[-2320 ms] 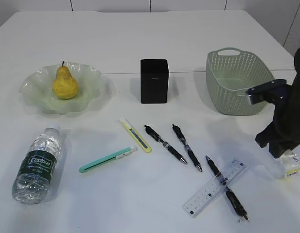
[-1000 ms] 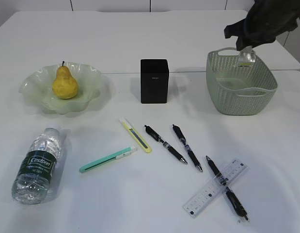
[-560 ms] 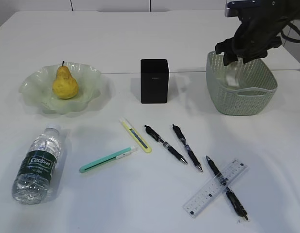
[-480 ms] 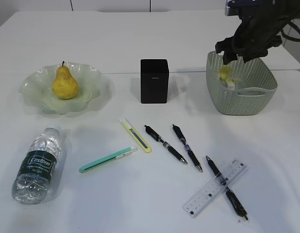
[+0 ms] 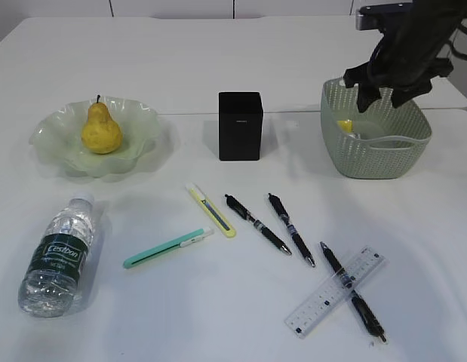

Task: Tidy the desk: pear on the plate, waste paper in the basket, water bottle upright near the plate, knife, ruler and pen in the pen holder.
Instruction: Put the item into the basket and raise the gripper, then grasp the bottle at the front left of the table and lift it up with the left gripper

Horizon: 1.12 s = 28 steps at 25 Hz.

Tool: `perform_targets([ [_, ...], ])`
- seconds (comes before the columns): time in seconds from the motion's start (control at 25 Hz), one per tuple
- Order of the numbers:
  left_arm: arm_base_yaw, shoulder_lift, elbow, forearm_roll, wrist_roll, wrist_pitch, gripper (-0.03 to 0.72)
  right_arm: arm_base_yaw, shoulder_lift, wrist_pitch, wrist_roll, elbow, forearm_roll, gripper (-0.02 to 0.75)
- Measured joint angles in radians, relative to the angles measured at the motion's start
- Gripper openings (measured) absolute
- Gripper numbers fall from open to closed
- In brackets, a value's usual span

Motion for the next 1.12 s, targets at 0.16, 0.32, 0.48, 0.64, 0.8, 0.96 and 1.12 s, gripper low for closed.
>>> perform_targets([
  [0.16, 0.000, 0.000, 0.000, 0.000, 0.000, -0.002, 0.475, 0.000, -0.052, 0.095, -0.011, 0.000, 0.008, 0.462],
  [0.32, 0.000, 0.000, 0.000, 0.000, 0.000, -0.017, 0.475, 0.000, -0.132, 0.190, -0.041, 0.000, 0.040, 0.462],
  [0.48, 0.000, 0.000, 0.000, 0.000, 0.000, -0.027, 0.475, 0.000, -0.232, 0.283, -0.056, 0.030, 0.047, 0.462],
  [0.64, 0.000, 0.000, 0.000, 0.000, 0.000, -0.038, 0.474, 0.000, -0.381, 0.300, -0.061, 0.152, 0.047, 0.462],
  [0.8, 0.000, 0.000, 0.000, 0.000, 0.000, -0.054, 0.474, 0.000, -0.530, 0.303, -0.070, 0.329, 0.048, 0.462],
  [0.96, 0.000, 0.000, 0.000, 0.000, 0.000, -0.073, 0.468, 0.000, -0.661, 0.303, -0.070, 0.514, 0.048, 0.462],
  [1.12, 0.000, 0.000, 0.000, -0.001, 0.000, -0.108, 0.452, 0.000, -0.763, 0.292, -0.070, 0.667, 0.050, 0.462],
])
